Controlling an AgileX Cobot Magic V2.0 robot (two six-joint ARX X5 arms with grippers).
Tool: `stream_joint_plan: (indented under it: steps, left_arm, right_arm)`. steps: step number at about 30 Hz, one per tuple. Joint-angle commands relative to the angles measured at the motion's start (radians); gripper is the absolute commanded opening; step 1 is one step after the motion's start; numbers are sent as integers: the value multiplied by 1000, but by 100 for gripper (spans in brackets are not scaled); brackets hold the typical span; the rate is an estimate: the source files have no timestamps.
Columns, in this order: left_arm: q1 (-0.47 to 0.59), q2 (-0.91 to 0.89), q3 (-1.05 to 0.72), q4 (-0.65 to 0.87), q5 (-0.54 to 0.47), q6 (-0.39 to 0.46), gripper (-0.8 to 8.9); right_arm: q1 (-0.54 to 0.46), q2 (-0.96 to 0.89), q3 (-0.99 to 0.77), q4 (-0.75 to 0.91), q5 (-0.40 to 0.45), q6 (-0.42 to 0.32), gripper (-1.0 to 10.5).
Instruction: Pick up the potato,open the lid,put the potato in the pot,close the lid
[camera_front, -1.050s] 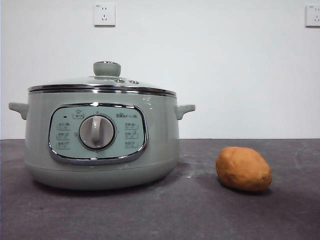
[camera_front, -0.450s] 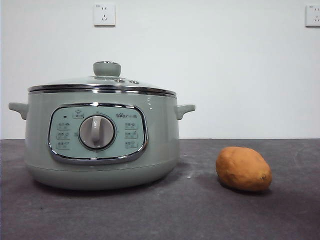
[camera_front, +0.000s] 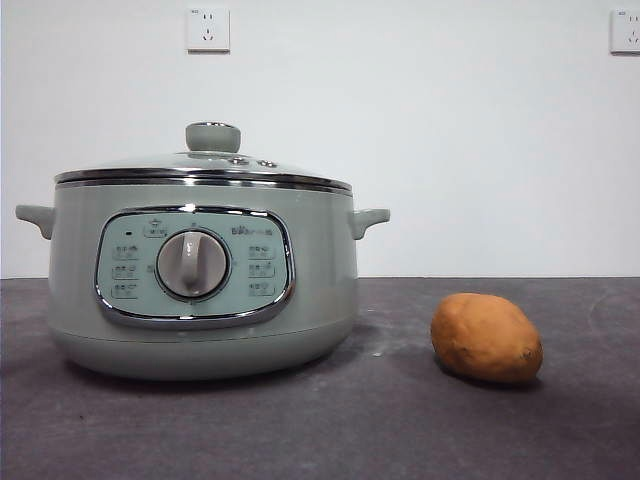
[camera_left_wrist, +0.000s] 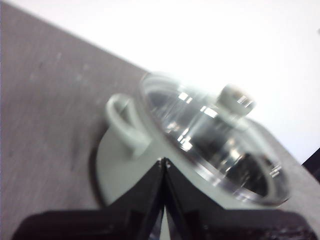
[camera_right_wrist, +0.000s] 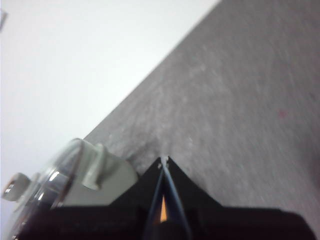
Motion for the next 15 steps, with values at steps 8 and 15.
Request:
stream_joint_plan:
  steps: [8, 15]
  left_arm:
    - [3, 171, 246, -97, 81, 114, -6]
    - [3, 387, 470, -267, 154, 290, -6]
  right_arm:
    - [0, 282, 357, -165, -10, -352, -11]
    - [0, 504, 625, -305, -181, -476, -11]
